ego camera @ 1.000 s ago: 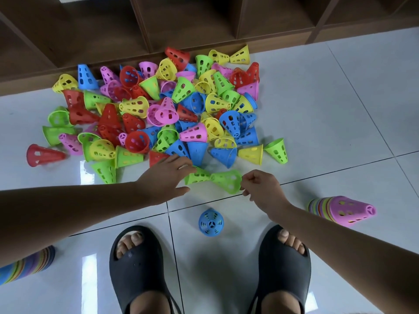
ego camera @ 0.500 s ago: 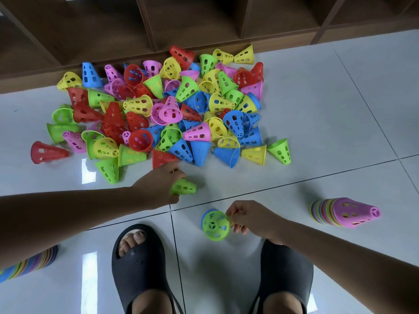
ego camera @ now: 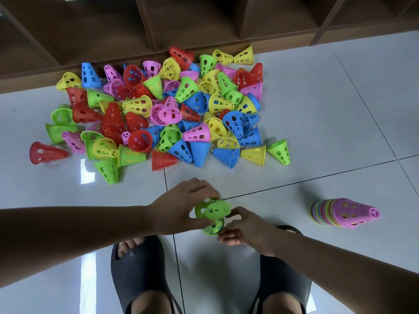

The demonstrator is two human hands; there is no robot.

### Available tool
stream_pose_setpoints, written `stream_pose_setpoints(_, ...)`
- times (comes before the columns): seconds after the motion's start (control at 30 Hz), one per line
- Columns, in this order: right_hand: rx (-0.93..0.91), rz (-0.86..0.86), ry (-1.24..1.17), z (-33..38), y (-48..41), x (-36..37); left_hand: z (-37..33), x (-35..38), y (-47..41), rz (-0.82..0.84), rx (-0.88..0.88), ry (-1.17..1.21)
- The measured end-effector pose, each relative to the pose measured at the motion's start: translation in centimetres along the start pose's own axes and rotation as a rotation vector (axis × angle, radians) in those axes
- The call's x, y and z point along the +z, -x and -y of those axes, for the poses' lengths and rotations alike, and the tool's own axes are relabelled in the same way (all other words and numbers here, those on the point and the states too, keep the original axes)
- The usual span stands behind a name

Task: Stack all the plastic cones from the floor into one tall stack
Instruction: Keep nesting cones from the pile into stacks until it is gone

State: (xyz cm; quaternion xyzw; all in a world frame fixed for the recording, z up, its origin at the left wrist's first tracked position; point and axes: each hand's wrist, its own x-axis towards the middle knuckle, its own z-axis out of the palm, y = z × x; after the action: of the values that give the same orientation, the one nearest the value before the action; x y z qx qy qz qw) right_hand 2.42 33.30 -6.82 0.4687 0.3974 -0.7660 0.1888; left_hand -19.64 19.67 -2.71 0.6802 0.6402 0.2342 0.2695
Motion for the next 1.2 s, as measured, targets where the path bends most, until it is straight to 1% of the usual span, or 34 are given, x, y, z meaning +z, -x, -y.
stream_pose_setpoints(0.13, -0.01, -0.028, -0.229, 1.0, -1.1, 0.3, 0.3, 0.6, 0.0, 0.027, 0.008, -0.049)
stream_pose_setpoints(0.3, -0.1, -0.041, -0.238, 3.4, -1.3, 0.1, 1.7, 0.6, 0.4, 0.037, -0.001, -0.106)
stream_pose_setpoints(0.37, -0.178, -0.084, -0.164, 4.7, -1.4, -0.6, 2.8, 0.6, 0.7, 0.047, -0.028, -0.13)
stream_pose_setpoints(0.5, -0.399, -0.35, 0.159, 7.5, -1.3, -2.7, 4.7, 0.7, 1.2, 0.096, -0.064, -0.188)
stream_pose_setpoints(0.57, -0.465, -0.46, 0.241, 8.8, -1.1, -3.8, 5.2, 0.5, 1.3, 0.124, -0.065, -0.206)
stream_pose_setpoints(0.6, -0.477, -0.48, 0.263, 9.2, -1.0, -4.2, 5.4, 0.3, 1.2, 0.133, -0.073, -0.215)
stream_pose_setpoints(0.7, -0.503, -0.411, 0.301, 10.3, -0.9, -4.6, 6.4, -0.8, 0.3, 0.101, -0.14, -0.229)
stream_pose_setpoints(0.83, -0.537, -0.294, 0.402, 10.9, -1.5, -3.6, 8.2, -3.2, -1.2, -0.072, -0.31, -0.249)
stream_pose_setpoints(0.9, -0.518, -0.272, 0.477, 11.2, -2.0, -3.0, 8.8, -4.1, -1.8, -0.152, -0.37, -0.289)
stream_pose_setpoints(1.0, -0.465, -0.249, 0.51, 11.5, -2.4, -2.5, 9.2, -4.9, -2.4, -0.229, -0.453, -0.301)
stream_pose_setpoints(1.1, -0.468, -0.289, 0.516, 11.4, -2.5, -2.6, 9.3, -5.0, -2.5, -0.187, -0.535, -0.271)
stream_pose_setpoints(1.2, -0.515, -0.421, 0.515, 11.3, -1.9, -2.8, 9.2, -4.7, -2.3, -0.163, -0.552, -0.267)
